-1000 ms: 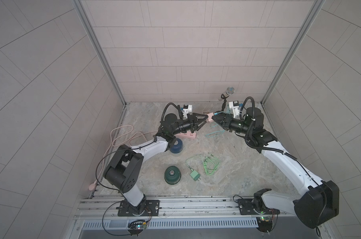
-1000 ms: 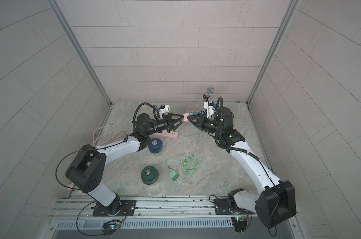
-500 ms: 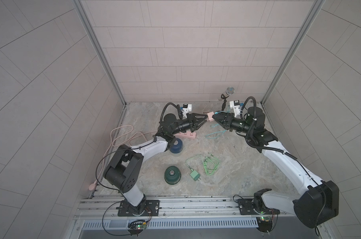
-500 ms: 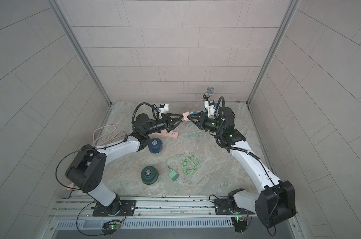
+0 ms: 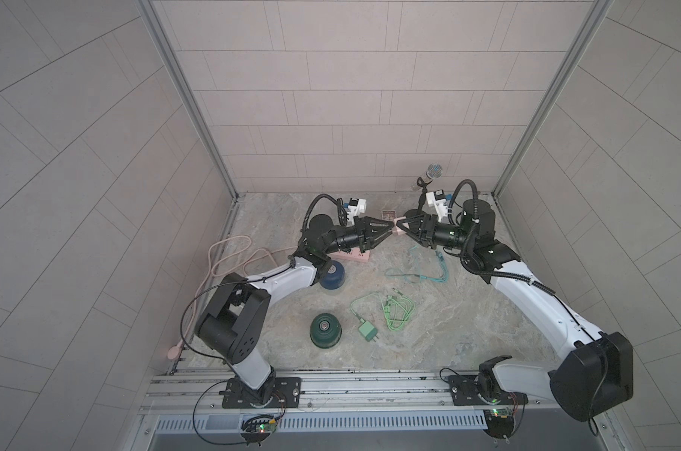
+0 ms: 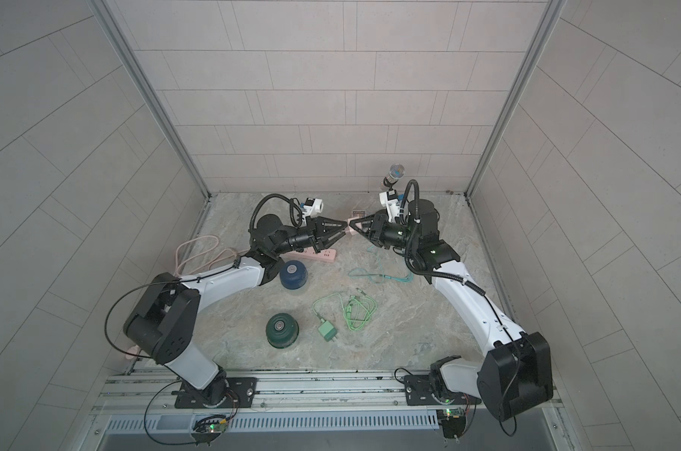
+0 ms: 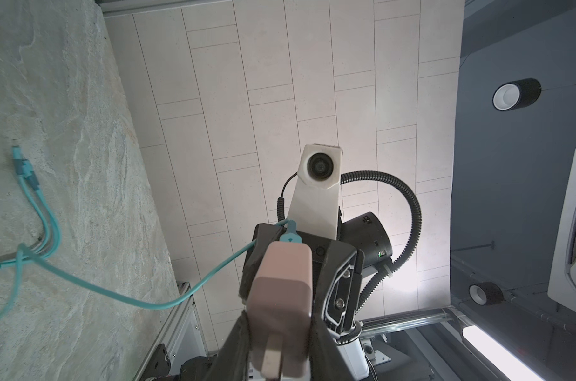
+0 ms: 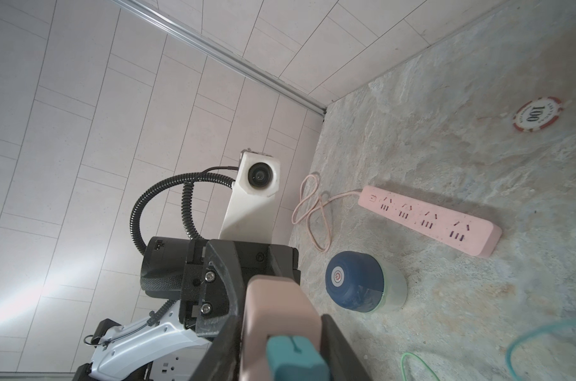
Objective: Charge the cordless meat grinders
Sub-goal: Pick up the plug from the center of the board.
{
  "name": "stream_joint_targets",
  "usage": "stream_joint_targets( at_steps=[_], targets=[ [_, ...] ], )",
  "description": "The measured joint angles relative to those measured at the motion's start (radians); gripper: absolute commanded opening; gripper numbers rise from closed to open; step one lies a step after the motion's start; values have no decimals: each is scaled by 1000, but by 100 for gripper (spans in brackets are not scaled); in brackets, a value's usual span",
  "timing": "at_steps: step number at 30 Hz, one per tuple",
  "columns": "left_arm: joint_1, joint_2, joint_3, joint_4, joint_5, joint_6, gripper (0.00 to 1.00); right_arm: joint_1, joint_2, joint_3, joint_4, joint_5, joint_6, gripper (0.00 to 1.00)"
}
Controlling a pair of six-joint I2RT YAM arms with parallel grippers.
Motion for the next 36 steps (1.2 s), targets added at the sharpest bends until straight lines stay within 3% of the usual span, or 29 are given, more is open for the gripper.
stream_joint_targets(
  at_steps=[6, 11, 19, 23, 29, 36],
  targets=[
    [7, 0, 2, -14, 31, 19, 20, -3, 2, 7, -42, -36, -8, 32],
    [30, -4, 3, -35, 62, 33, 21, -12, 2, 18, -76, -53, -27, 22],
    [90, -66, 5, -187, 89, 105, 36, -7, 8, 25, -128, -51, -72, 10],
    [162, -156, 22, -407, 88, 225, 40, 8, 57, 123, -265, 20, -210, 6],
    [266, -299, 155, -982, -6, 592, 44, 54, 175, 306, -444, 154, -509, 1],
    [348, -364, 152, -1284, -72, 772, 45, 142, 398, 501, -608, 272, -874, 0]
  ],
)
